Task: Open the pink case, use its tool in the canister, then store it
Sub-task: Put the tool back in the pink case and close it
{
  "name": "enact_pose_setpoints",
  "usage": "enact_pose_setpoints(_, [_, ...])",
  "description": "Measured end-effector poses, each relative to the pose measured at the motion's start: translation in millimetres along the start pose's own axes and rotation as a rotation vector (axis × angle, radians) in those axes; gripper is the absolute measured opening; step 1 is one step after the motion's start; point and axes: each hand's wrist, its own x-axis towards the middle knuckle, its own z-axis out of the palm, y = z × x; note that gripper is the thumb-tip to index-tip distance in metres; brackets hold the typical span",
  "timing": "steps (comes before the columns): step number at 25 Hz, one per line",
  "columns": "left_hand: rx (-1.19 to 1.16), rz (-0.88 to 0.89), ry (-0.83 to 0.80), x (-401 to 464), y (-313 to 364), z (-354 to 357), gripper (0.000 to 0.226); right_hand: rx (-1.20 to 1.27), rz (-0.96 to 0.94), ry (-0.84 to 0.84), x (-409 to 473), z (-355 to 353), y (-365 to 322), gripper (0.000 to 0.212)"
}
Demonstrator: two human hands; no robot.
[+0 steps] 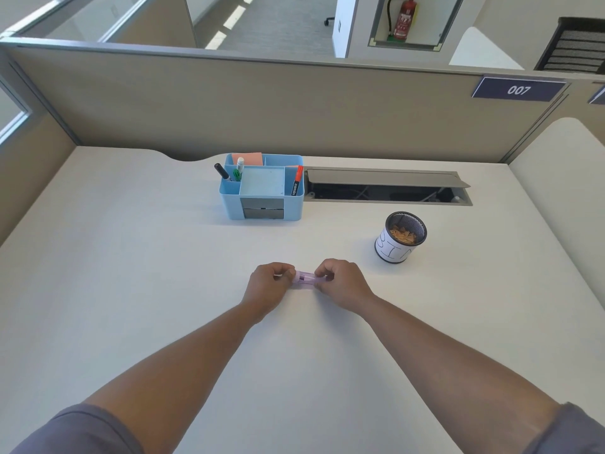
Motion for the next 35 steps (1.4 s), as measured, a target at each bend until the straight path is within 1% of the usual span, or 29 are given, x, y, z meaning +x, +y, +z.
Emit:
enact_pose_setpoints(2, [0.338,0.221,0.074,1,-2,2,0.022,-0.043,-0.041,0.059,2,-1,1,0.009])
enact_pose_setpoints(3, [0.478,0.325,0.084,2,-6,1,0.023,-0.057,-0.078,0.087,5,-2,0,0.009])
enact_pose_setpoints(4, [0.603,0.389,0.082,3,-11,-1,0.022,-0.075,-0.121,0.116,8,-3,-2,0.01])
enact_pose_setpoints(5, [0.721,0.411,0.071,5,-15,-4,0.023,-0.089,-0.159,0.149,12,-6,-6,0.012])
enact_pose_setpoints(7, [0.9,0.4,0.049,12,-23,-11,0.039,-0.09,-0.22,0.231,25,-12,-22,0.017])
enact_pose_setpoints(8, [0.943,0.401,0.031,16,-24,-15,0.045,-0.086,-0.254,0.27,33,-14,-32,0.018])
enact_pose_setpoints(10, [0.985,0.426,0.01,25,-25,-22,0.051,-0.095,-0.336,0.318,54,-18,-60,0.02])
enact_pose_setpoints(13, [1.017,0.451,0.011,38,-24,-30,0.053,-0.131,-0.42,0.347,89,-24,-100,0.02])
enact_pose_setpoints(18, [0.949,0.482,0.056,50,-23,-37,0.047,-0.228,-0.427,0.305,139,-28,-140,0.023])
enact_pose_setpoints(21, [0.929,0.529,0.097,54,-20,-41,0.04,-0.275,-0.399,0.245,155,-24,-147,0.026])
enact_pose_setpoints(24, [0.914,0.52,0.126,56,-16,-41,0.035,-0.286,-0.394,0.216,161,-17,-147,0.024])
enact_pose_setpoints(30, [0.885,0.488,0.141,57,-14,-40,0.034,-0.275,-0.389,0.214,161,-15,-147,0.02])
enact_pose_setpoints(35, [0.828,0.406,0.133,61,-18,-41,0.038,-0.234,-0.44,0.255,156,-17,-145,0.031])
